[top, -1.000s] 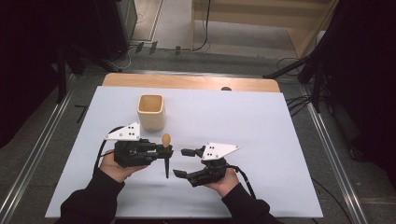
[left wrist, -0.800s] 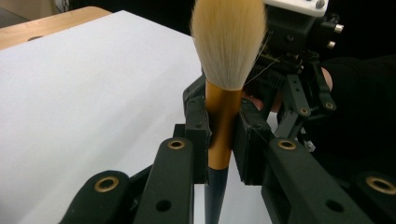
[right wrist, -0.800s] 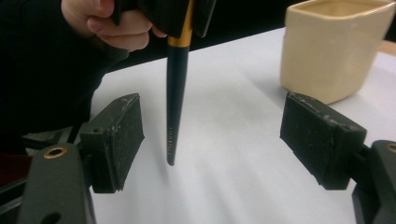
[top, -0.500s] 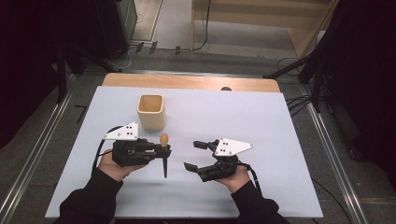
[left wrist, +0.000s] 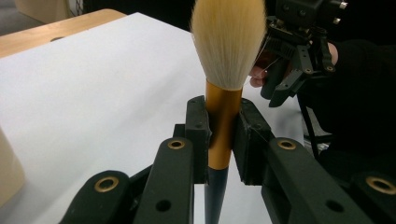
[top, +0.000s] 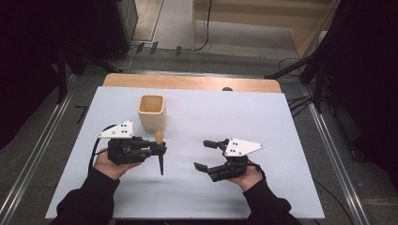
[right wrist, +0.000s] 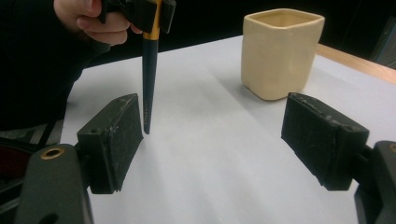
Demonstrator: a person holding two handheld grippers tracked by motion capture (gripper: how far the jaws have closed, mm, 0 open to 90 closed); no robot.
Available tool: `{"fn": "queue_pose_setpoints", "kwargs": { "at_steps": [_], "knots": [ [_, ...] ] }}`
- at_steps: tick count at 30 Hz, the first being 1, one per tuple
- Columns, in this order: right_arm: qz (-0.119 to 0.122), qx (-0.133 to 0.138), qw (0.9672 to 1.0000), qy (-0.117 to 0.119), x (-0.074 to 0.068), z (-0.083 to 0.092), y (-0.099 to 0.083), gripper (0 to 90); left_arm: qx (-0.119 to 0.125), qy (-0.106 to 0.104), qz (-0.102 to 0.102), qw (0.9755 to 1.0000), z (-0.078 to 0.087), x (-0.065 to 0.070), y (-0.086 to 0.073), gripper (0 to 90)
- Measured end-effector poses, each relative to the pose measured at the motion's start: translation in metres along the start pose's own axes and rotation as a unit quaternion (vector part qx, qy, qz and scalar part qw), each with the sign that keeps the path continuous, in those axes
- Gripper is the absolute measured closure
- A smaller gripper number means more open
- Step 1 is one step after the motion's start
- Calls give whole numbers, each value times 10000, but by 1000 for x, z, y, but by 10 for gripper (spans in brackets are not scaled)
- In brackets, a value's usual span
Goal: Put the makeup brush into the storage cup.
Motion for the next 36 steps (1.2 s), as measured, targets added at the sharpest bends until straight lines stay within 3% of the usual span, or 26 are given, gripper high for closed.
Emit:
{"fn": "queue_pose_setpoints", "kwargs": {
  "at_steps": [4, 8, 17, 36],
  "knots": [
    [-180, 14, 9998, 25, 4, 9, -1, 208, 11, 32, 1, 10000, 2, 0, 1, 782],
    [-106, -62, 9999, -40, 8, 23, -4, 206, -9, 29, -11, 10000, 5, 1, 0, 782],
    [-83, 73, 9994, -330, 20, 52, -10, 205, 20, 75, 55, 10000, 14, -4, 0, 782],
    [-61, 100, 9972, -735, 30, 92, -27, 205, 118, 46, 115, 9999, 22, -7, 7, 782]
  ]
}}
Point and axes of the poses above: each handheld gripper's, and its own axes: z roughly backward along the jaws, y roughly out of its top, x roughly to its right, the point moved 8 cm from there along -z, roughly forward along the jaws
